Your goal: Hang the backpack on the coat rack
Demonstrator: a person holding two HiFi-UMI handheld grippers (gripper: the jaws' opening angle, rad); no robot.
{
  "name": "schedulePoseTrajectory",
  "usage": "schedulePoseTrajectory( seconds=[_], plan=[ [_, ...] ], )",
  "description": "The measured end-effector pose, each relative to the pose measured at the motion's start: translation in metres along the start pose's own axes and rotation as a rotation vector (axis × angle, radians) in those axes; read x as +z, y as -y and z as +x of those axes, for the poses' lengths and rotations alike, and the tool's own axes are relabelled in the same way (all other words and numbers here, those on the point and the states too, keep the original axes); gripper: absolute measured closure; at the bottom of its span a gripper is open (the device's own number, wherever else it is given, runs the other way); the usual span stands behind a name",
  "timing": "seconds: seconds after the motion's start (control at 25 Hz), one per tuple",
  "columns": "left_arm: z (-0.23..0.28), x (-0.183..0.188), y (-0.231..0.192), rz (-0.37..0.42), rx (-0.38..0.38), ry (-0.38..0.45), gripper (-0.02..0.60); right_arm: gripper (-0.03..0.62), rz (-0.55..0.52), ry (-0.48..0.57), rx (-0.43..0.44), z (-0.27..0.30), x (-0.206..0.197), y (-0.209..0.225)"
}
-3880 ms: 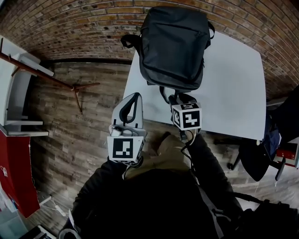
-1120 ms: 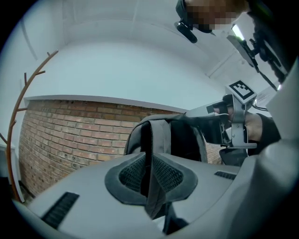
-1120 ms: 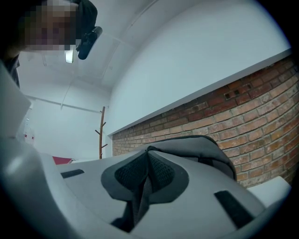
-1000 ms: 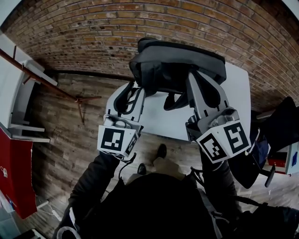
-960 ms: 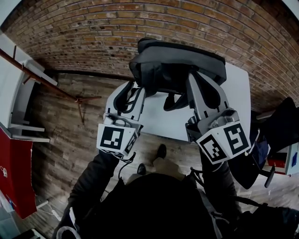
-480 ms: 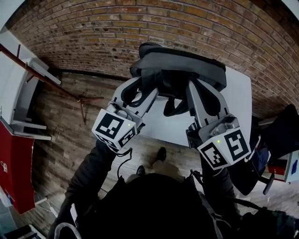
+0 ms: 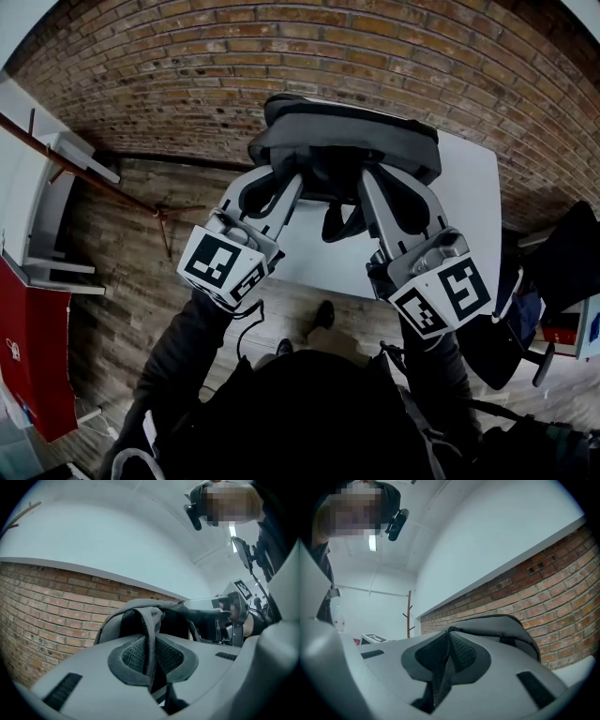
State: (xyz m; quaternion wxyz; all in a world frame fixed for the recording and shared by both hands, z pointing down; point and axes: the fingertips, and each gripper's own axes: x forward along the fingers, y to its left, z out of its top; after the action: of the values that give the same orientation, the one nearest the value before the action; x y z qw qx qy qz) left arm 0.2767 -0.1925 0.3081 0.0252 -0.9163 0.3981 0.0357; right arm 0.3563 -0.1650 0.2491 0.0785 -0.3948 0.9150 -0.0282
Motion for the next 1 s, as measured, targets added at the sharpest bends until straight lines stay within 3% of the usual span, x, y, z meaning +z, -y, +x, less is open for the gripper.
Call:
schedulePoseTrajectory(
  seconds=[0.08,0.24,0.36,0.44,0.52,0.64,0.76,1.0],
  plan=[
    [0.002,0.004,-0.002,0.011,0.002,0.013,0.538,0.558,-0.021,0.013,0.010,0.000,0.001,0.000],
    [0.008,0.009,-0.005,0.017,0.002,0.030,0.538,0.466,-0.050,0.058,0.039,-0.009,0.009,0.001],
    [0.010,0.010,-0.010,0.013,0.002,0.035,0.538,0.445,-0.095,0.084,0.079,-0.018,0.015,0.002],
    [0.012,0.011,-0.012,0.011,0.002,0.037,0.538,0.445,-0.207,0.101,0.076,-0.025,0.018,0.004],
    [0.013,0.011,-0.012,0.015,0.000,0.036,0.538,0.445,-0.399,0.092,0.013,-0.030,0.013,0.012],
    [0.014,0.010,-0.010,0.018,-0.004,0.033,0.538,0.445,-0.668,0.020,-0.082,-0.029,-0.008,0.023],
    [0.017,0.010,-0.009,0.014,-0.001,0.031,0.538,0.445,-0.866,-0.003,-0.108,-0.021,-0.019,0.022],
    [0.024,0.011,-0.010,0.019,-0.004,0.027,0.538,0.445,-1.048,0.102,-0.114,0.001,-0.001,0.016]
  ],
)
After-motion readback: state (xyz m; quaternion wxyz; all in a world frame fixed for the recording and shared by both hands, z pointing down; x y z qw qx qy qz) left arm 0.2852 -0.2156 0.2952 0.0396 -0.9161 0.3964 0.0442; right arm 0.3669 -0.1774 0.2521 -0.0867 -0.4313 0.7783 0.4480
